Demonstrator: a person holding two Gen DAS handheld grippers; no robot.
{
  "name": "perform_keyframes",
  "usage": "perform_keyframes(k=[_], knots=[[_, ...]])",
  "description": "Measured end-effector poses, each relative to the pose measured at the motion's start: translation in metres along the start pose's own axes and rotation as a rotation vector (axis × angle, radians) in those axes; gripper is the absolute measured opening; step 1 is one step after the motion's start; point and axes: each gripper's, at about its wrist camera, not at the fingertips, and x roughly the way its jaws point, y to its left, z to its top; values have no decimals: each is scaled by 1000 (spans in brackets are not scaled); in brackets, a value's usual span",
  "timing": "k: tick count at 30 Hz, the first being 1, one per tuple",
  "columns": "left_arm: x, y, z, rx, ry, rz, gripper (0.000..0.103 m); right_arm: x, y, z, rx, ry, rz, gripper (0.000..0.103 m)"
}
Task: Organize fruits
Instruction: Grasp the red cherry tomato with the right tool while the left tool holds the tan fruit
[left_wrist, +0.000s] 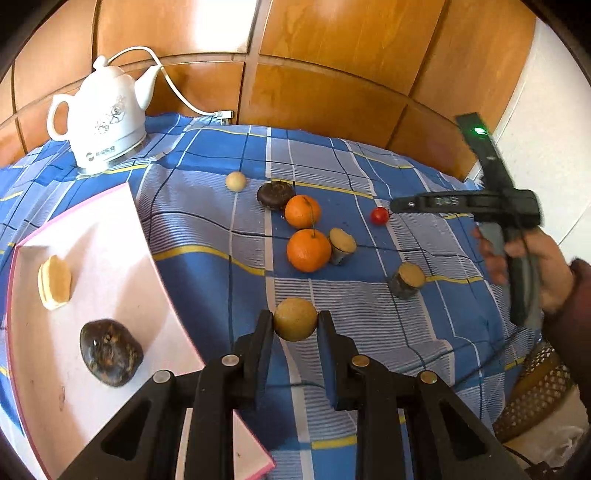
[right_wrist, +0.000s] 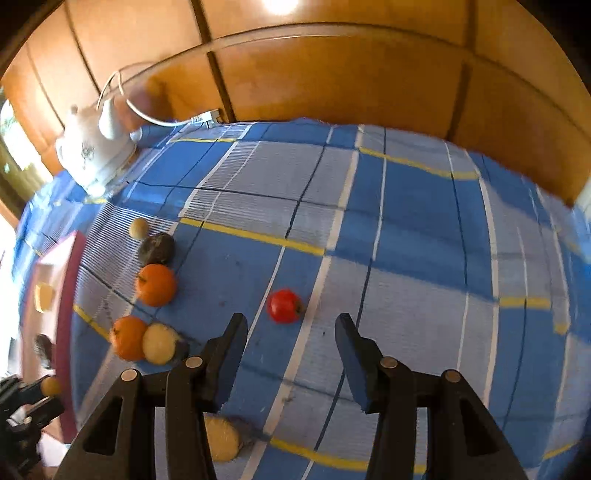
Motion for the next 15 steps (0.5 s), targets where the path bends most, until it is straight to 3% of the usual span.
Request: perform_keyframes(k=[4, 6, 9, 15], knots=[[-6, -2, -5, 8, -6, -2, 24, 24, 7, 13, -51, 47, -31, 51], [-8, -3, -7, 12, -7, -2, 24, 37, 9, 14, -57, 96, 9, 51], [-10, -2, -10, 10, -7, -2, 24, 43, 17, 9, -100, 119, -6, 26], [-11, -1, -11, -4, -11, -8, 24, 24, 26, -9, -151, 97, 1, 26]])
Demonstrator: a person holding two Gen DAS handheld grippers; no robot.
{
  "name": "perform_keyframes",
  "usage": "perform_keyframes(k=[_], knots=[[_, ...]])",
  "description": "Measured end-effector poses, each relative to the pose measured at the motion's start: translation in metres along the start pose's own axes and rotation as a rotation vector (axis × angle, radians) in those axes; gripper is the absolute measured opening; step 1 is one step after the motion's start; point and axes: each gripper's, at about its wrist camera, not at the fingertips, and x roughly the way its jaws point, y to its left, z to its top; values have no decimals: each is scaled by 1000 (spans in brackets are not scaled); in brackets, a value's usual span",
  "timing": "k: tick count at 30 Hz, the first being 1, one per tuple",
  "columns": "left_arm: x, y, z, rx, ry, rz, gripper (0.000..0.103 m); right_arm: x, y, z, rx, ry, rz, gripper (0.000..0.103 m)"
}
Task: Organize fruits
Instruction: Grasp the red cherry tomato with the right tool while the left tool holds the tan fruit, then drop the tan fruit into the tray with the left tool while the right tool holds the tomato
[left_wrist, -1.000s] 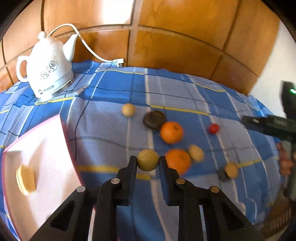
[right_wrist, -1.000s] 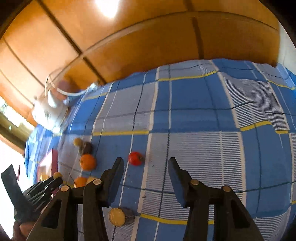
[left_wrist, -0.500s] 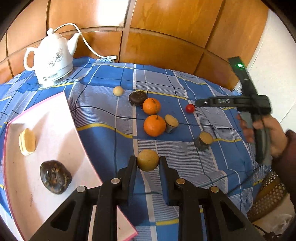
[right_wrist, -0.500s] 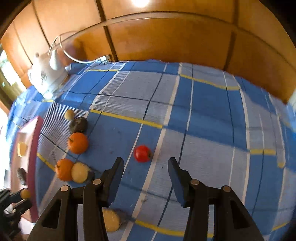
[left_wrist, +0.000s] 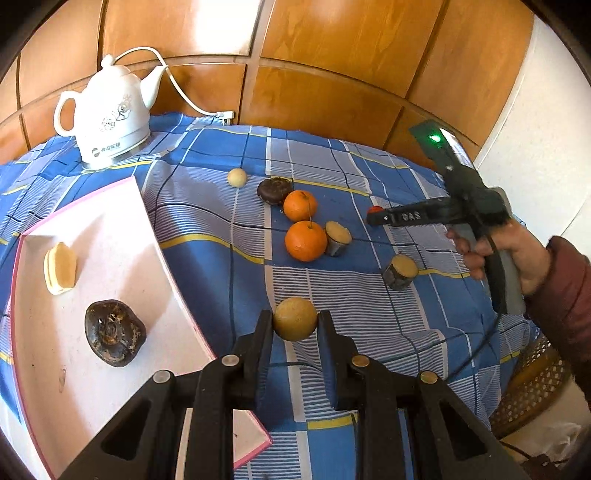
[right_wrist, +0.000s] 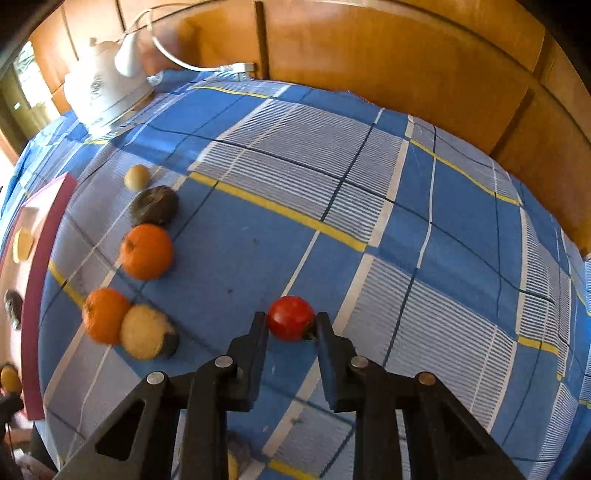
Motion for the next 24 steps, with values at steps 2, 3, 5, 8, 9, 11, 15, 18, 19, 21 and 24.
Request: perform_keyframes(k=[2, 3, 5, 8, 9, 11, 15, 18, 19, 21, 24], knots=[[-1, -1, -1, -1, -4, 3, 24, -4, 1, -8, -6, 6, 21, 26], [-1, -1, -1, -3, -5, 4, 24, -5, 2, -12, -7, 6, 27, 26], [-3, -1, -1, -6, -8, 9, 24, -5, 2, -17, -13, 1, 24, 26], [-8, 0, -2, -13, -22, 22, 24, 2, 1, -19, -8, 11, 40, 26], [-11, 1, -2, -15, -28, 27, 24, 2, 0, -19, -11, 6, 45, 26], [-17, 4, -3, -25, -42, 38, 24, 4, 1, -18, -1, 1, 63, 26], [-27, 13, -4, -55, -62, 70, 24, 10, -4, -17, 17, 10, 92, 26], [-35, 21, -4, -87, -81, 111, 24, 9, -6, -17, 25, 8, 101, 26], [-36, 23, -4, -96, -85, 121, 24, 10, -6, -17, 23, 8, 101, 26], [-41, 28, -4, -111, -97, 149, 24, 10, -6, -18, 26, 4, 108, 26], [-45, 34, -4, -131, -110, 170, 24, 10, -12, -19, 53, 2, 133, 27]])
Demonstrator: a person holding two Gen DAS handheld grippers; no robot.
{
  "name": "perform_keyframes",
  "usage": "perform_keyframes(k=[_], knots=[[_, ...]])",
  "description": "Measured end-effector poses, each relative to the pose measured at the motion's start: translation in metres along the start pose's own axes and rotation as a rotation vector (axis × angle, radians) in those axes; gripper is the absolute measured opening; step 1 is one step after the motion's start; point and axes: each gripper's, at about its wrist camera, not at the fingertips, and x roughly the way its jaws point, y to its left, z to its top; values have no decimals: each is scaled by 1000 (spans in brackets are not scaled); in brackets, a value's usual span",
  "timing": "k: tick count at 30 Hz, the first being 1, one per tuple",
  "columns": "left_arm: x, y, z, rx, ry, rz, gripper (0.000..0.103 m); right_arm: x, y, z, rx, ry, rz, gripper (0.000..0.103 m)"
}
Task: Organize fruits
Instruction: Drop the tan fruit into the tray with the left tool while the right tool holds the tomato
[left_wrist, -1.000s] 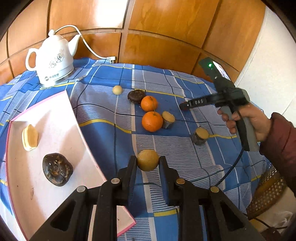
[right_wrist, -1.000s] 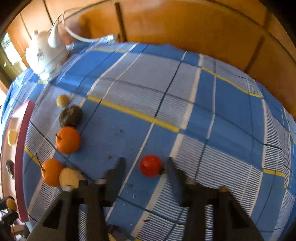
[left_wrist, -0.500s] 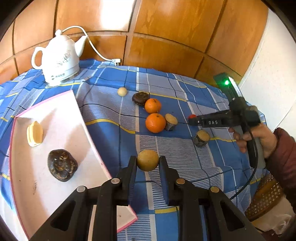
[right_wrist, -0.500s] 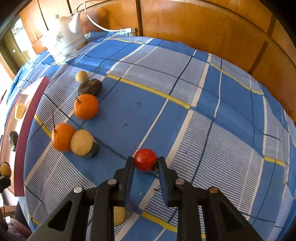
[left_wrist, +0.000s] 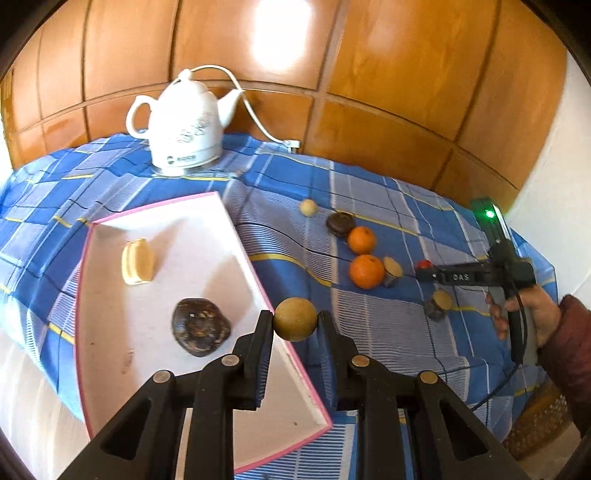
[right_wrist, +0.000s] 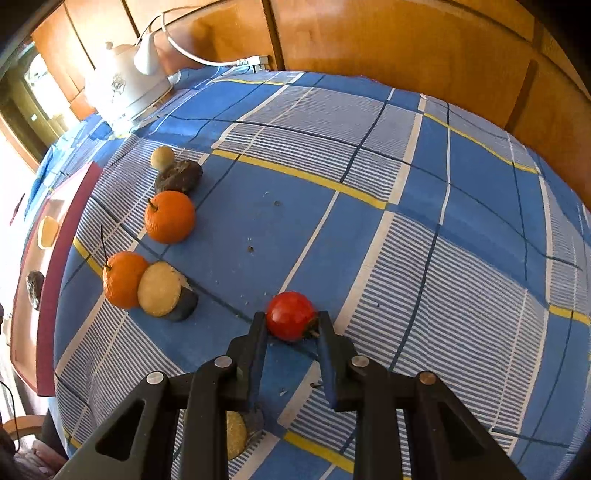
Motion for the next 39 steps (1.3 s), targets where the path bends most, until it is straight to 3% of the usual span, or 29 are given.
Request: perform_keyframes(k=[16, 23, 28, 39], knots=[[-1, 16, -2, -22, -16, 89, 24, -3, 2, -2, -5, -14, -35, 27], [14, 38, 1, -98, 36, 56, 24, -3, 4, -1, -19, -14, -44, 26], [25, 63, 18, -147, 44, 73, 24, -2, 5, 0, -21, -12, -46, 26], [70, 101, 72, -144, 45, 162, 24, -2, 4, -1, -9, -18, -44, 26]])
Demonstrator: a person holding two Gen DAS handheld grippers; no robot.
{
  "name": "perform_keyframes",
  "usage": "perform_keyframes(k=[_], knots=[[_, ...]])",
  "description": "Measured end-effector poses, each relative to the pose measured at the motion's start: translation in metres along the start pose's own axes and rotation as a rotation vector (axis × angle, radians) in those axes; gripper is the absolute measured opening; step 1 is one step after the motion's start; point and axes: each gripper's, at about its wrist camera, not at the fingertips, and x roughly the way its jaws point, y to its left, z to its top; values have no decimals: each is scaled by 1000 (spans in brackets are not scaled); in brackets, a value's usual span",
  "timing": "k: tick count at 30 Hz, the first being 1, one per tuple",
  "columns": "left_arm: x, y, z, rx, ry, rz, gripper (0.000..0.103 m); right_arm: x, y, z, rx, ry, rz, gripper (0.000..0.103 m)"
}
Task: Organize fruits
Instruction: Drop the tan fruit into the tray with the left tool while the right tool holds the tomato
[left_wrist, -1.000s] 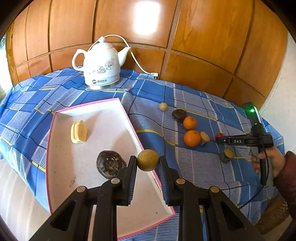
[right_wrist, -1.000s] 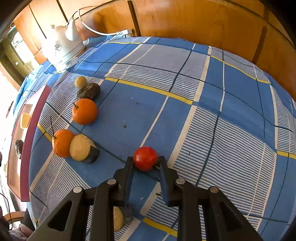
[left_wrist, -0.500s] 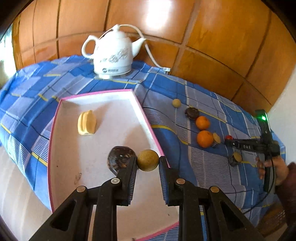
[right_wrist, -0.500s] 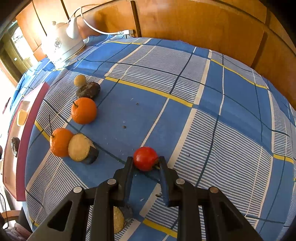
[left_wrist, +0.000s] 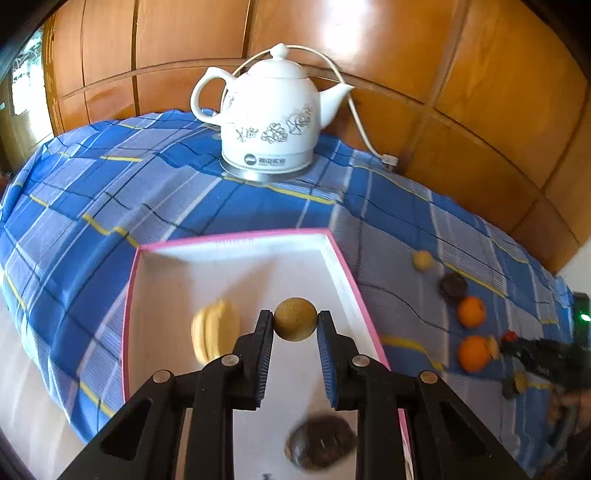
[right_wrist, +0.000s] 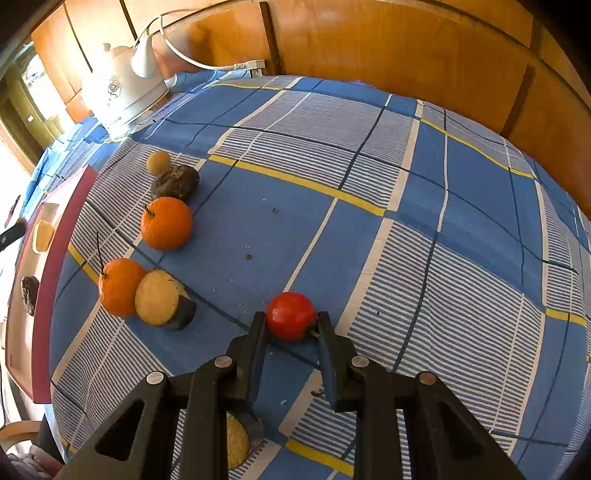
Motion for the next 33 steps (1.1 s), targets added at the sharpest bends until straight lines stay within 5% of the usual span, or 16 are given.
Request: perform_keyframes(k=[4, 8, 25, 33], knots=[[18, 4, 13, -8, 17, 34, 27, 0, 0, -1, 2, -3, 0, 26], [19, 4, 9, -17, 1, 54, 51, 0, 0, -1, 6, -4, 3, 26], [-46, -21, -66, 34, -55, 61, 52, -4, 3, 0, 3, -13, -14, 26], [-62, -14, -83, 24, -72, 70, 52, -27, 11, 3, -15, -106, -3, 26]])
